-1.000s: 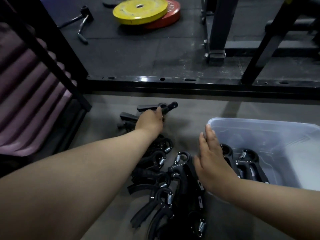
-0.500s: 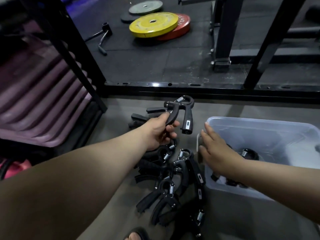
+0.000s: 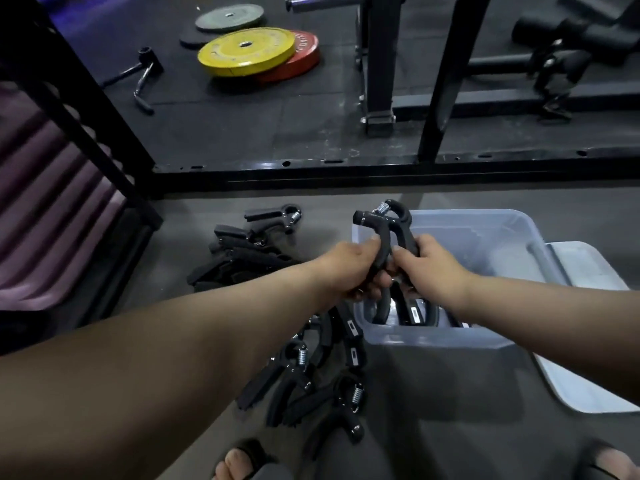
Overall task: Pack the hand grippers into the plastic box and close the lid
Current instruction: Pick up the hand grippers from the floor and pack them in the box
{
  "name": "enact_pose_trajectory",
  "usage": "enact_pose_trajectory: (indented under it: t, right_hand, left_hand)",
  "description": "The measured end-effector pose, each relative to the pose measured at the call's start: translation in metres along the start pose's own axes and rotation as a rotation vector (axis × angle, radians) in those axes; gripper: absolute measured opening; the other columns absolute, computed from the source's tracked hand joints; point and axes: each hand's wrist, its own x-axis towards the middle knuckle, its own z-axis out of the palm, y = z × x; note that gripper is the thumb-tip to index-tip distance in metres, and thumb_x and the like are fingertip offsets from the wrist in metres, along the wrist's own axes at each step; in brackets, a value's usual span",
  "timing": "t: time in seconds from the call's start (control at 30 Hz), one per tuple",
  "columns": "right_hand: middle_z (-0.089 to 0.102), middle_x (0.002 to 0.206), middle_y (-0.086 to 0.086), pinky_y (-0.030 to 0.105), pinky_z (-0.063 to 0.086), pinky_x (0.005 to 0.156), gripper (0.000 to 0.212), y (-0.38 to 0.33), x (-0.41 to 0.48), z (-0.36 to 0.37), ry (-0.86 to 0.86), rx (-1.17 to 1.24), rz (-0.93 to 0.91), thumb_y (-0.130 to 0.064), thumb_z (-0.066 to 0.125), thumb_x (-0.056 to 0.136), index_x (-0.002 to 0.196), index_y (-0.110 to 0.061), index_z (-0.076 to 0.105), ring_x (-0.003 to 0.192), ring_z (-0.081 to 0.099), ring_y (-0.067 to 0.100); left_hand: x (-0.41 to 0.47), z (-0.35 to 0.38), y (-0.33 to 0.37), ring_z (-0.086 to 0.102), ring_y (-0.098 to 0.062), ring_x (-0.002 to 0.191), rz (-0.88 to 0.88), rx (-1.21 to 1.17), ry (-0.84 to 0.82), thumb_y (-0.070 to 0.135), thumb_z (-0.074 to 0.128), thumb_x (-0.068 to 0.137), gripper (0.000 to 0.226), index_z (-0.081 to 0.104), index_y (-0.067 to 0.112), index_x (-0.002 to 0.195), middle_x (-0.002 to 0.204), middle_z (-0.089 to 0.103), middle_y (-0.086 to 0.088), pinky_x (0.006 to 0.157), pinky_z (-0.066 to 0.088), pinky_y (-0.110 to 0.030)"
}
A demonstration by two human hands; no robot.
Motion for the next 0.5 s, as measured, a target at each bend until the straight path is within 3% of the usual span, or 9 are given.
enact_pose_trajectory:
  t: [0.1, 0.17, 0.23, 0.33, 0.4, 0.5]
  right_hand:
    - [0.064, 0.089, 0.013, 0.045, 0.059, 0.069, 0.017, 0.009, 0.003, -0.018, 0.014, -0.164, 0.025, -0.029, 0.046, 0.099, 0.106, -0.014, 0.049, 0.071, 0.063, 0.025]
    - [0.064, 0.091, 0.014, 0.039, 0.053, 0.067, 0.018, 0.019, 0.01, -0.032, 0.001, -0.387, 0.028, -0.029, 0.043, 0.098, 0.104, -0.013, 0.049, 0.075, 0.062, 0.026]
    - [0.063, 0.094, 0.013, 0.034, 0.043, 0.065, 0.021, 0.033, 0.017, -0.044, -0.006, -0.597, 0.078, -0.029, 0.042, 0.098, 0.103, -0.01, 0.048, 0.078, 0.059, 0.026]
    - [0.06, 0.1, 0.012, 0.033, 0.041, 0.073, 0.025, 0.052, 0.026, -0.055, 0.034, -0.715, 0.144, -0.03, 0.044, 0.096, 0.106, -0.008, 0.047, 0.085, 0.055, 0.03]
    - [0.058, 0.102, 0.013, 0.035, 0.045, 0.077, 0.026, 0.065, 0.032, -0.06, 0.048, -0.753, 0.178, -0.03, 0.044, 0.093, 0.106, -0.008, 0.047, 0.091, 0.057, 0.033]
    - [0.061, 0.101, 0.011, 0.035, 0.048, 0.074, 0.027, 0.082, 0.042, -0.067, 0.016, -0.8, 0.25, -0.031, 0.048, 0.089, 0.103, -0.008, 0.051, 0.089, 0.061, 0.032]
  left_hand:
    - [0.002, 0.007, 0.001, 0.056, -0.018, 0.066, 0.251, 0.66, 0.121, 0.04, 0.036, 0.102, 0.041, 0.055, 0.018, 0.074, 0.069, 0.057, 0.004, 0.055, 0.039, -0.025]
    - [0.008, 0.008, -0.002, 0.055, -0.025, 0.081, 0.39, 0.921, 0.227, 0.033, 0.038, 0.101, 0.028, 0.054, 0.018, 0.083, 0.082, 0.055, 0.0, 0.068, 0.041, -0.033]
    - [0.016, 0.009, -0.012, 0.052, -0.029, 0.101, 0.466, 0.938, 0.291, 0.024, 0.041, 0.098, 0.023, 0.06, 0.014, 0.107, 0.104, 0.058, -0.006, 0.086, 0.042, -0.038]
    - [0.028, 0.011, -0.03, 0.039, -0.03, 0.13, 0.484, 0.949, 0.308, 0.014, 0.047, 0.095, 0.043, 0.047, 0.004, 0.137, 0.14, 0.045, -0.015, 0.11, 0.03, -0.043]
    - [0.034, 0.011, -0.038, 0.02, -0.028, 0.145, 0.411, 1.037, 0.282, 0.017, 0.044, 0.097, 0.055, 0.029, 0.003, 0.148, 0.156, 0.024, -0.015, 0.119, 0.016, -0.043]
    - [0.043, 0.008, -0.045, 0.001, -0.023, 0.149, 0.341, 1.072, 0.257, 0.017, 0.042, 0.095, 0.065, 0.013, 0.007, 0.153, 0.162, 0.0, -0.009, 0.121, 0.005, -0.037]
